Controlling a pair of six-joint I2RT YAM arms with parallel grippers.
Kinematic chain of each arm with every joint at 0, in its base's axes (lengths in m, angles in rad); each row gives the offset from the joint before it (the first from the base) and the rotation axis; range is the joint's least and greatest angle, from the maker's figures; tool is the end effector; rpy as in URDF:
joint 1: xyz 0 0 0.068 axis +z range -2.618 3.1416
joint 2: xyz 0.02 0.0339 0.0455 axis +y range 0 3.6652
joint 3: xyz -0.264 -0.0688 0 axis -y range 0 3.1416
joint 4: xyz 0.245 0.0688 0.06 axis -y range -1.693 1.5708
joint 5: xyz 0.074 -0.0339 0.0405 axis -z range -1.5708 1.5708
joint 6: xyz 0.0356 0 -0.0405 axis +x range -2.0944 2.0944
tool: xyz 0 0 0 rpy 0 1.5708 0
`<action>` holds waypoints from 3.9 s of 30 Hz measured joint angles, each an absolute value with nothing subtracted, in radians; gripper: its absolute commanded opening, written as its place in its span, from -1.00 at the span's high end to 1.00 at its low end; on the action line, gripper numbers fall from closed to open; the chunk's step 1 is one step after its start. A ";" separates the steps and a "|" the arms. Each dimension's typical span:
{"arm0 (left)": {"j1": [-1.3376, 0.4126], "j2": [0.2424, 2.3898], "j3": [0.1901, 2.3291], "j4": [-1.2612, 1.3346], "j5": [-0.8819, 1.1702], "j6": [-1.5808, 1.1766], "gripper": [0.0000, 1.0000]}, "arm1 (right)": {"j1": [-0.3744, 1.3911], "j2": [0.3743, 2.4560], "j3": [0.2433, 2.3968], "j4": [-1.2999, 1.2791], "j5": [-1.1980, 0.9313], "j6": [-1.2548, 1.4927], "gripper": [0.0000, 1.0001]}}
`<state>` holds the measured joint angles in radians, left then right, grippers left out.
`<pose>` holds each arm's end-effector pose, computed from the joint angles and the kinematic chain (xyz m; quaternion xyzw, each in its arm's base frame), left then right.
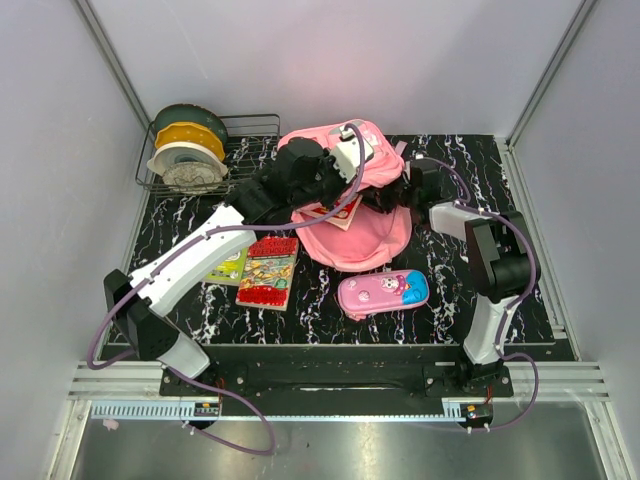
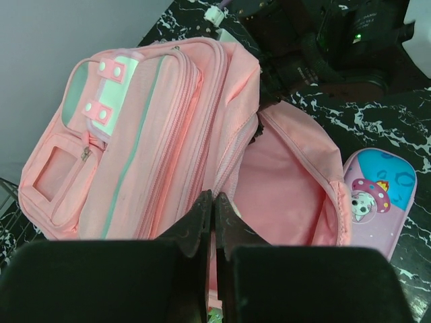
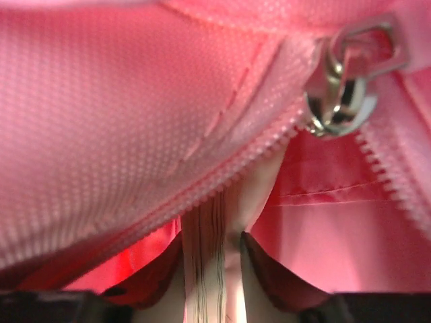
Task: Pack the student bag
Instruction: Place the book in the student bag.
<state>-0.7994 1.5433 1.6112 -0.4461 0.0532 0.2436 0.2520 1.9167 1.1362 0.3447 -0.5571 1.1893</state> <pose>0.2461 -0.2558 0.4134 0.4250 0.7097 -0.1752 0.5338 0.4023 0.1230 0.1881 0.2343 0.7901 0.5152 0.2353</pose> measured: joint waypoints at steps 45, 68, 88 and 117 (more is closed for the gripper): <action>-0.810 1.524 1.489 -0.359 0.057 0.156 1.00 | 0.575 1.842 0.817 0.561 0.064 1.396 -0.27; -0.781 1.469 1.431 -0.355 0.057 0.168 1.00 | 0.432 1.621 0.783 0.505 -0.085 1.014 1.00; -0.758 1.446 1.426 -0.343 0.065 0.187 1.00 | 0.303 1.996 1.034 0.501 -0.634 1.000 0.29; -0.759 1.508 1.444 -0.286 0.148 0.131 1.00 | 0.278 1.423 0.756 0.119 -0.304 0.817 -0.53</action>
<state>-0.7593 1.5078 1.4445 -0.2863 0.1482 0.1307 0.2783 1.4231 0.7559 0.1192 -0.3038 0.8165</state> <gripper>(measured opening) 0.027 0.764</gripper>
